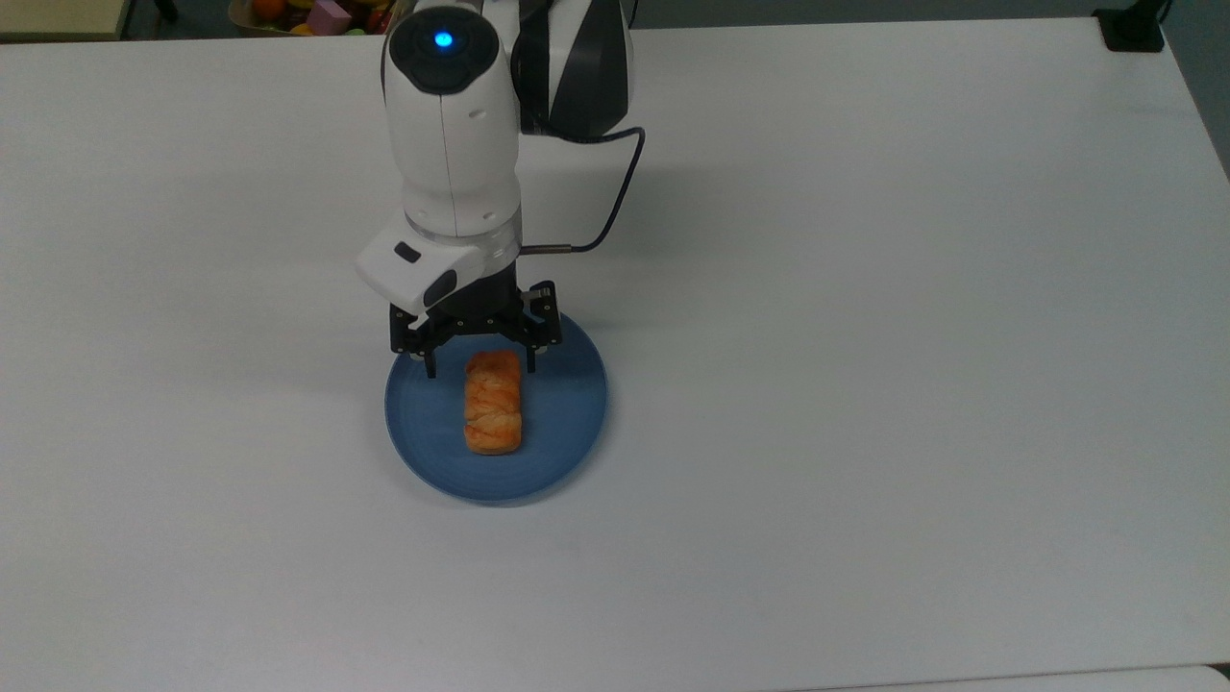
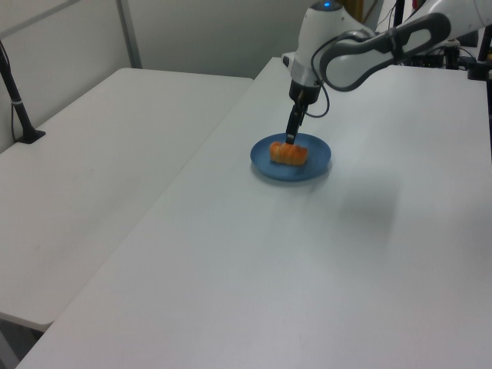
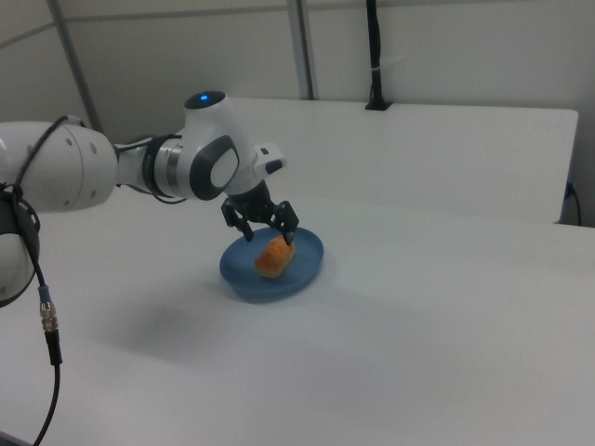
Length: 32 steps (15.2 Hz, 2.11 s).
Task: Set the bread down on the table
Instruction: 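Lower the gripper and close it around the orange bread roll, then lift the bread roll off the plate and carry it away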
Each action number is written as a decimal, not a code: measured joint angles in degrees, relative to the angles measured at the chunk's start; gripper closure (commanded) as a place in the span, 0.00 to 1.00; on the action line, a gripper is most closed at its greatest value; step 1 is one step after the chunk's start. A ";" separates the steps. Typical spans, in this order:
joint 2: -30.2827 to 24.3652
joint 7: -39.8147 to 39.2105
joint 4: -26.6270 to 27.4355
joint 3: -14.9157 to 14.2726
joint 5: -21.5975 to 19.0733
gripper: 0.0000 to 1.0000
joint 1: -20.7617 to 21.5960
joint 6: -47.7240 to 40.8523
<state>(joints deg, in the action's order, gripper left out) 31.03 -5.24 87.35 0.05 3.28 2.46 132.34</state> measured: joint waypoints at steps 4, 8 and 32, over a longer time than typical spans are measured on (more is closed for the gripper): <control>2.66 0.00 -0.08 0.00 0.72 0.00 0.01 2.13; 4.15 0.54 -0.12 0.00 0.73 0.16 0.02 2.22; -5.55 2.07 -1.48 0.04 0.72 0.60 0.01 -8.32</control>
<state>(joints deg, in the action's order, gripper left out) 25.48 -3.16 85.87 0.09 4.00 2.46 124.02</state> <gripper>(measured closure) 0.599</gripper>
